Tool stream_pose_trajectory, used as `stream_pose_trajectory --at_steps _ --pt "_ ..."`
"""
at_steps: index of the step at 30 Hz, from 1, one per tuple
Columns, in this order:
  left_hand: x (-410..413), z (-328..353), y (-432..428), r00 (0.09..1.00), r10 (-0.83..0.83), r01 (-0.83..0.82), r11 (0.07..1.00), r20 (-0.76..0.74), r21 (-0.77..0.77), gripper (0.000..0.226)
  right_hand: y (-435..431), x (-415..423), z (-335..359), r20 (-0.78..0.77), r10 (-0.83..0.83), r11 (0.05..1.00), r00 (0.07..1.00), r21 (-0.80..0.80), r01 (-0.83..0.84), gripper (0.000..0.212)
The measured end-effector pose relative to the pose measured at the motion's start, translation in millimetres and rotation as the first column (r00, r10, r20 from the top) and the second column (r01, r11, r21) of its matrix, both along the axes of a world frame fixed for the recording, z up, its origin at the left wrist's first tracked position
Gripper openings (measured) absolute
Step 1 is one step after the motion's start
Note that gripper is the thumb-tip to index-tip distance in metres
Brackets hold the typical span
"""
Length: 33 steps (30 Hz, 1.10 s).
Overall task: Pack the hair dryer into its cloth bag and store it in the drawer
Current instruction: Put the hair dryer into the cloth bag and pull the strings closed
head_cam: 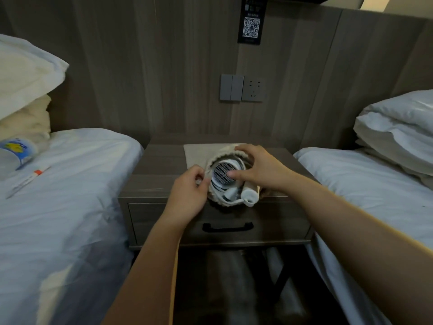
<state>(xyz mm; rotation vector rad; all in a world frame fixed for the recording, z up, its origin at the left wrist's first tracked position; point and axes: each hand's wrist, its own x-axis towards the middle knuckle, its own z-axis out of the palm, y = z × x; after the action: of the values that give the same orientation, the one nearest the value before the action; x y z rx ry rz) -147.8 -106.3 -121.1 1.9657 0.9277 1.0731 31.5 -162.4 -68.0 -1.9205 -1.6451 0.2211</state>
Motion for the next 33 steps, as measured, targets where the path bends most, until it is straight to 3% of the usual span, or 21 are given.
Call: stream_pose_trajectory --at_steps 3,6,11,14,17,19,24,26,31,33 --pt "-1 -1 0 1.000 0.006 -0.006 1.000 -0.002 -0.006 0.018 -23 16 -11 0.012 0.067 0.974 0.998 -0.217 -0.063 0.119" --pt "-1 -1 -1 0.999 -0.003 0.004 1.000 -0.041 0.021 0.016 -37 20 -26 0.014 0.087 0.974 0.996 -0.213 -0.082 0.129" --pt "-7 2 -4 0.994 -0.064 0.070 0.996 -0.094 0.060 0.014 -37 9 -28 0.037 0.026 0.999 0.999 -0.032 -0.025 0.106" --pt "-11 4 -4 0.985 -0.106 0.114 0.993 -0.139 0.044 0.013 -26 11 -29 -0.058 -0.115 0.993 0.992 0.031 0.117 0.090" --pt "-11 5 -3 0.980 -0.106 0.110 0.994 -0.170 0.018 0.013 -15 15 -39 -0.170 -0.310 0.935 0.936 0.123 0.332 0.052" --pt "-10 4 -2 0.985 -0.063 0.064 0.998 -0.159 0.003 0.012 -10 17 -44 -0.216 -0.357 0.909 0.909 0.143 0.391 0.037" --pt "-9 -1 -3 0.982 0.052 -0.049 0.999 -0.183 0.017 0.011 -15 21 -50 -0.119 -0.321 0.942 0.940 0.058 0.329 0.063" --pt "-8 -4 -2 0.976 0.077 -0.072 0.997 -0.202 0.032 0.014 -21 27 -52 -0.052 -0.368 0.930 0.929 0.008 0.368 0.058" --pt "-2 -7 -9 0.999 0.049 -0.050 0.992 -0.008 -0.115 0.013 -32 27 -46 -0.051 -0.371 0.929 0.927 -0.027 0.370 0.003" --pt "-3 -1 -13 0.993 0.050 -0.032 0.985 0.105 -0.172 0.011 -37 26 -41 -0.134 -0.373 0.925 0.918 0.016 0.379 0.010"
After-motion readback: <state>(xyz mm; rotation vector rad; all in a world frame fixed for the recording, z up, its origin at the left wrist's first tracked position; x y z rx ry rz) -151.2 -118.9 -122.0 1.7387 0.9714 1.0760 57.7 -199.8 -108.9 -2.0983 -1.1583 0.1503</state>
